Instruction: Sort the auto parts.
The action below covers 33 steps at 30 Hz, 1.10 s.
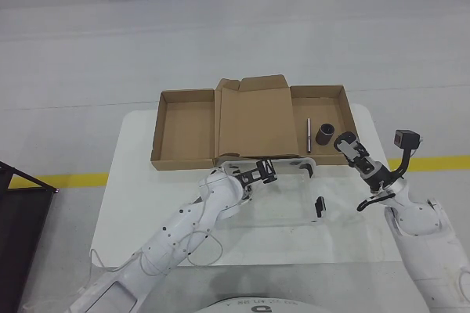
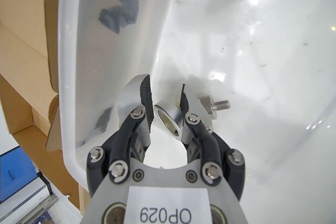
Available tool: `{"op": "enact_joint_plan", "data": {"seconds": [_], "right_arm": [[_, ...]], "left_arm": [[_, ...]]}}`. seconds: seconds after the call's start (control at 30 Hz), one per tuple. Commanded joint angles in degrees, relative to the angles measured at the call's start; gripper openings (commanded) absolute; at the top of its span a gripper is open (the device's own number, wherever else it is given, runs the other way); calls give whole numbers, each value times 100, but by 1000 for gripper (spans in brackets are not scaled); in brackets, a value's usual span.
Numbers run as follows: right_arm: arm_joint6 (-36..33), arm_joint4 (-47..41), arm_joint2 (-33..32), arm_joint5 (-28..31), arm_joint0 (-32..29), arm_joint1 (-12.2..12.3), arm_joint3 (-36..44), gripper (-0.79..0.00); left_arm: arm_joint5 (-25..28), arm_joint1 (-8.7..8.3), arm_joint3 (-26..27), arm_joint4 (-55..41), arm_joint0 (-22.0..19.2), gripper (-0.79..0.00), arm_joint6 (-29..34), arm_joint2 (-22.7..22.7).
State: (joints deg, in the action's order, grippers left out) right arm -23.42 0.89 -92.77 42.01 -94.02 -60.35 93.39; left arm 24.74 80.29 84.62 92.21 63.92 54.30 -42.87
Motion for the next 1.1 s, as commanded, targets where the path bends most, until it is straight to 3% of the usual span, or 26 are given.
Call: {"op": "enact_joint_plan", "data": {"seconds": [0.0,0.07,0.1,0.27,0.5,0.67,0.7,0.73,0.83,1.07], "right_arm": [[0,0,0,0,0,0,0,0],[0,0,0,0,0,0,0,0],[0,0,0,0,0,0,0,0],[0,0,0,0,0,0,0,0],[0,0,0,0,0,0,0,0],[0,0,0,0,0,0,0,0],[0,0,0,0,0,0,0,0],[0,0,0,0,0,0,0,0],[0,0,0,0,0,0,0,0],[0,0,0,0,0,0,0,0]], "left_arm": [[-1,9,-51,-12,-25,-662,-19,1],[-9,17,-79,-25,-40,-770,-24,0],[-16,21,-87,-26,-45,-785,-30,1],[-10,28,42,42,-37,-785,-87,28],[63,-11,607,223,153,-785,-152,29],[196,-50,738,334,276,-785,79,-20],[252,-53,718,363,278,-739,170,-7],[315,-53,680,359,286,-603,227,12],[423,-45,623,277,282,-468,314,34],[536,-57,907,119,359,-453,221,-4]]}}
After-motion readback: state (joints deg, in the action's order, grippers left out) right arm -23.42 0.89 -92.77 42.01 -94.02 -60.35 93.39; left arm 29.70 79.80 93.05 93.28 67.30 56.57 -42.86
